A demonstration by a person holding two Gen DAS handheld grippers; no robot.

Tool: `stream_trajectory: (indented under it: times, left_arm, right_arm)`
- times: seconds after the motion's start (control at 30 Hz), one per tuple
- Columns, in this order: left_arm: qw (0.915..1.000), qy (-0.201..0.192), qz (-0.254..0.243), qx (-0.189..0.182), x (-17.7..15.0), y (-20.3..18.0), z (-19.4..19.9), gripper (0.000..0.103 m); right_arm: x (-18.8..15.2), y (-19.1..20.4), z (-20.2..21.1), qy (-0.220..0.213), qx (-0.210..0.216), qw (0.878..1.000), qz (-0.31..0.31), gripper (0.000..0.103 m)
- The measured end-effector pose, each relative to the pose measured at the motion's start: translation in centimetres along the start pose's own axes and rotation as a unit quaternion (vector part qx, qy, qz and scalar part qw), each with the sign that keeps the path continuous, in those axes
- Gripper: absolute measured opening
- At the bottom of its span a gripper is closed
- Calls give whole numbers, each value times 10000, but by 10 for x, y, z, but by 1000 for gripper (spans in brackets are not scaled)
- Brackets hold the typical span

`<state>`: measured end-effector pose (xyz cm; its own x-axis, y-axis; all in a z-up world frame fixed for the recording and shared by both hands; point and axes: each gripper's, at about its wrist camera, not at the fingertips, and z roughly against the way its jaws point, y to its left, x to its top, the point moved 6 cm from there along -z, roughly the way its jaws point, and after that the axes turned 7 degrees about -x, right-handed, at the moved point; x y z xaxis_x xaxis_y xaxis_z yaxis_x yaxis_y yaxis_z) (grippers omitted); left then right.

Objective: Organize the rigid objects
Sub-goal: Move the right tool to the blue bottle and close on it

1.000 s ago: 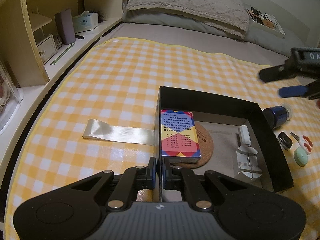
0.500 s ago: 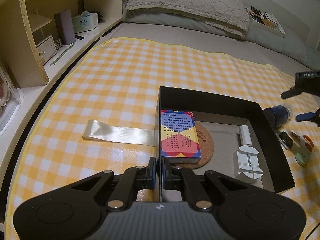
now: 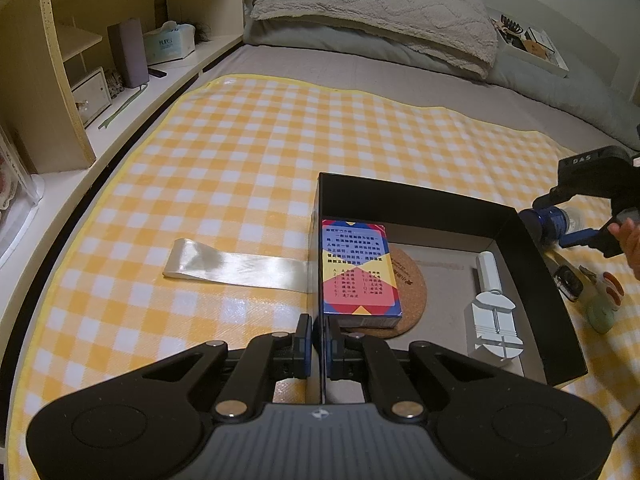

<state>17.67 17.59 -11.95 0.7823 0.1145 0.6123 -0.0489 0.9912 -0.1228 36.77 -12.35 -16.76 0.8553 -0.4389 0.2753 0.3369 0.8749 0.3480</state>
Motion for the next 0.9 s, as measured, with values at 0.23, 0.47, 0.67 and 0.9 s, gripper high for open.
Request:
stream_trajectory:
  times: [0.23,0.47,0.67,0.9]
  left_arm:
    - [10000,5,24,-21,0,1,0,6]
    - [10000,3,31,-33,0,1,0,6]
    - [10000,13,32,-41,0,1,-1,6]
    - [10000,37,14,15,0,-2,-3,6]
  right_arm:
    - [4,-15,-5,-30,-32,9993,-365,64]
    - [11,-24,-12,-37,-58,9987,-500,70]
    - [14,-18,-14,-243,-36,9990,363,69]
    - [-11,1,-5,334,-61,9810,1908,68]
